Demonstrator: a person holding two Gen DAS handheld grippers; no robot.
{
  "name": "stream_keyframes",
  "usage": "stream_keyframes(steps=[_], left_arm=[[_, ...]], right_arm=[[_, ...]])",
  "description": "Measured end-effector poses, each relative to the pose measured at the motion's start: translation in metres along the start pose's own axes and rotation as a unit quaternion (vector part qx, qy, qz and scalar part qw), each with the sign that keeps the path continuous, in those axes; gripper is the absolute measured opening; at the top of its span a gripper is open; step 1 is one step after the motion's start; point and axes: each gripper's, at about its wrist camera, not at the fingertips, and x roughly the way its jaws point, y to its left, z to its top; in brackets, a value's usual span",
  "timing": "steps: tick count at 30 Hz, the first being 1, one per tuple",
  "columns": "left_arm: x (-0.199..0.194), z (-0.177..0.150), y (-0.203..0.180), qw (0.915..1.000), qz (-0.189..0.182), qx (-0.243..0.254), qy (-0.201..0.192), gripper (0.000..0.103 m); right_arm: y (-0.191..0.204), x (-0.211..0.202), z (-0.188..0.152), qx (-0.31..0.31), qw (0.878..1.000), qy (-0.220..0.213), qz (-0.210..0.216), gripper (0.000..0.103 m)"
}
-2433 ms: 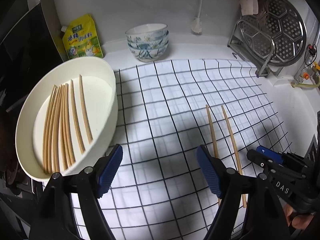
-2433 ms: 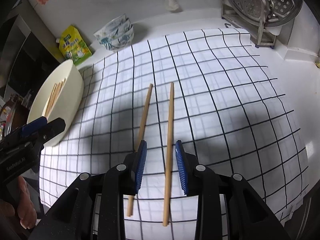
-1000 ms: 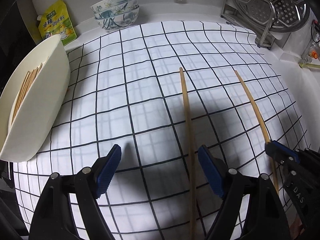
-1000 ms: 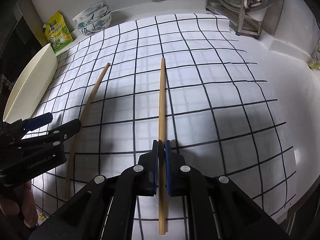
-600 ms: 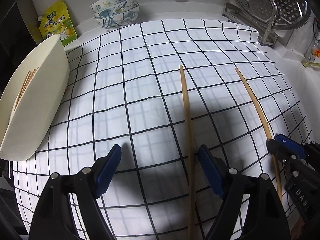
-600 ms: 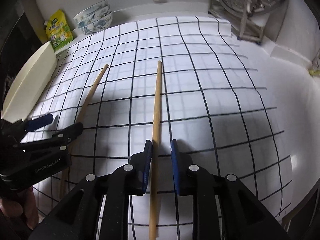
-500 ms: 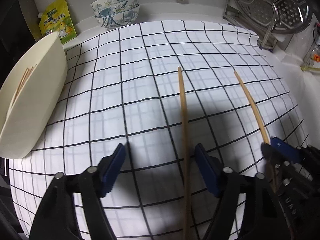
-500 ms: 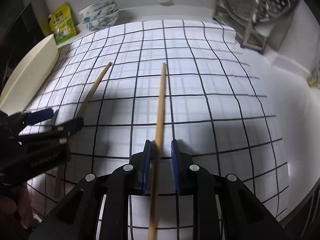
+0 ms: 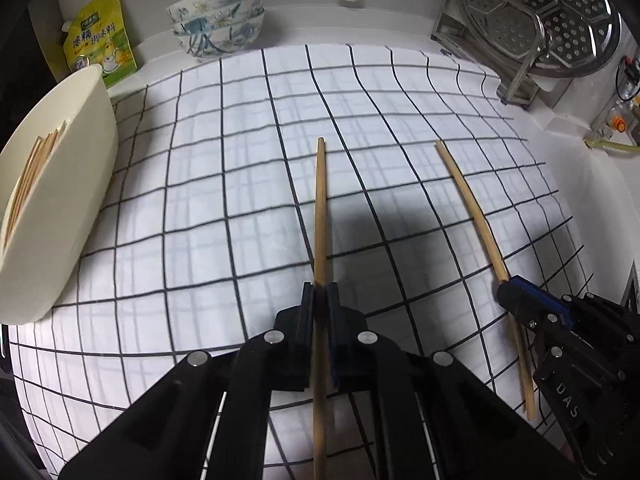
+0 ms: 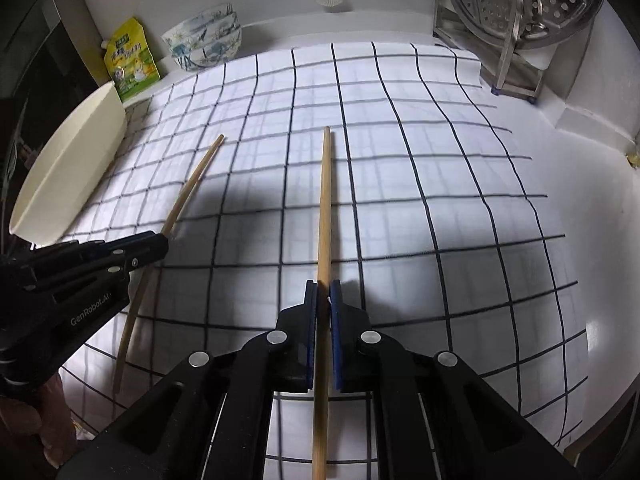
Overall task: Organize utensils
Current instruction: 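Carry both held chopsticks over the cream basin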
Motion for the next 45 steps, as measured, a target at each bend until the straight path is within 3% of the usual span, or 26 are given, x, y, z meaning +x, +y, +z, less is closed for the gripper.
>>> stream_keyframes(steps=[12,22,36,45], left_arm=[[-0.058,0.030,0.054,0.9971,0.026,-0.027,-0.067,0.007],[-0.098,0.044,0.153,0.9872,0.079,-0.083,-0.111,0.007],[-0.100,0.047,0.289,0.9747,0.127,-0.153,-0.103,0.007],[-0.075,0.052,0.312,0.9772,0.123,-0.155,-0.077,0.007]], right_arm=[[0.052,-0.027,0.048,-0.023,0.998,-0.043,0.038,0.006],[0.144,-0.026,0.098,-0.082,0.990,-0.070,0.087,0.006],[0.293,0.016,0.152,-0.154,0.974,-0.042,0.163,0.006],[0.329,0.045,0.167,-0.156,0.974,-0.010,0.163,0.006]])
